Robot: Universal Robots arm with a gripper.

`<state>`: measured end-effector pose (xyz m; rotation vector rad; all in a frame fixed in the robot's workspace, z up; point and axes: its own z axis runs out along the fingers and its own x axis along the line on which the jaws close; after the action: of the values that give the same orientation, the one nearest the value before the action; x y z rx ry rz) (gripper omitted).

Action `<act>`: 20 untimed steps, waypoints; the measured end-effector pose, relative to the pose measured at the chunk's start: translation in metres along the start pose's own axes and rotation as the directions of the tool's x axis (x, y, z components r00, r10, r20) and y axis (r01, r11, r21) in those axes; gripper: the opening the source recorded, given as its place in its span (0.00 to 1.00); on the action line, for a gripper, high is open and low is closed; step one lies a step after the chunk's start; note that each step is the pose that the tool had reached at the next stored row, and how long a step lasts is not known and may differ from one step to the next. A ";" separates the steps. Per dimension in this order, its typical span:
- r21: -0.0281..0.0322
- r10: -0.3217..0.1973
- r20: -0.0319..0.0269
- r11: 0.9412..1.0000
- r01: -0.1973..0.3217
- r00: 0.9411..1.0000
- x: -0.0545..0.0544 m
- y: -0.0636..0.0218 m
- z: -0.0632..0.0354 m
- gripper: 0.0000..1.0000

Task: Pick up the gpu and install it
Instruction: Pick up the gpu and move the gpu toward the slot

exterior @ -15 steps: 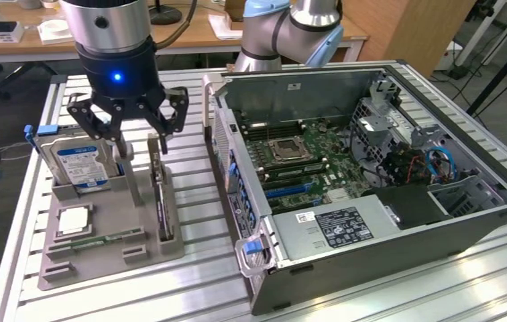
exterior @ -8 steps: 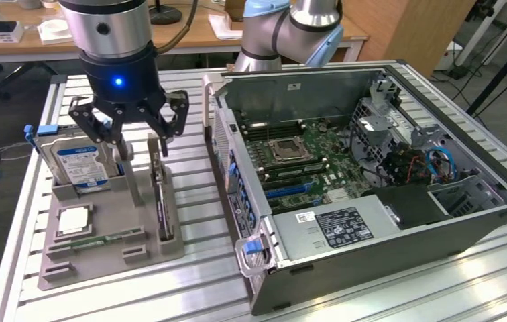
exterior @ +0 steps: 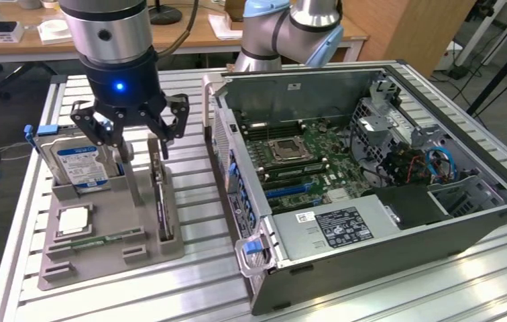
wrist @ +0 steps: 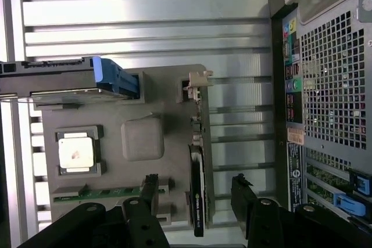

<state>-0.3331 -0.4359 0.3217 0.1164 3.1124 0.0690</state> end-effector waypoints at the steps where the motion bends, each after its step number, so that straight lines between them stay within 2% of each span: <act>1: 0.000 0.000 0.000 1.000 0.000 1.000 0.000 0.0000 0.0006 0.62; 20: 0.000 0.000 0.002 1.000 0.000 1.000 0.000 -0.0005 0.0117 0.62</act>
<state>-0.3331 -0.4359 0.3100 0.1163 3.1105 0.0689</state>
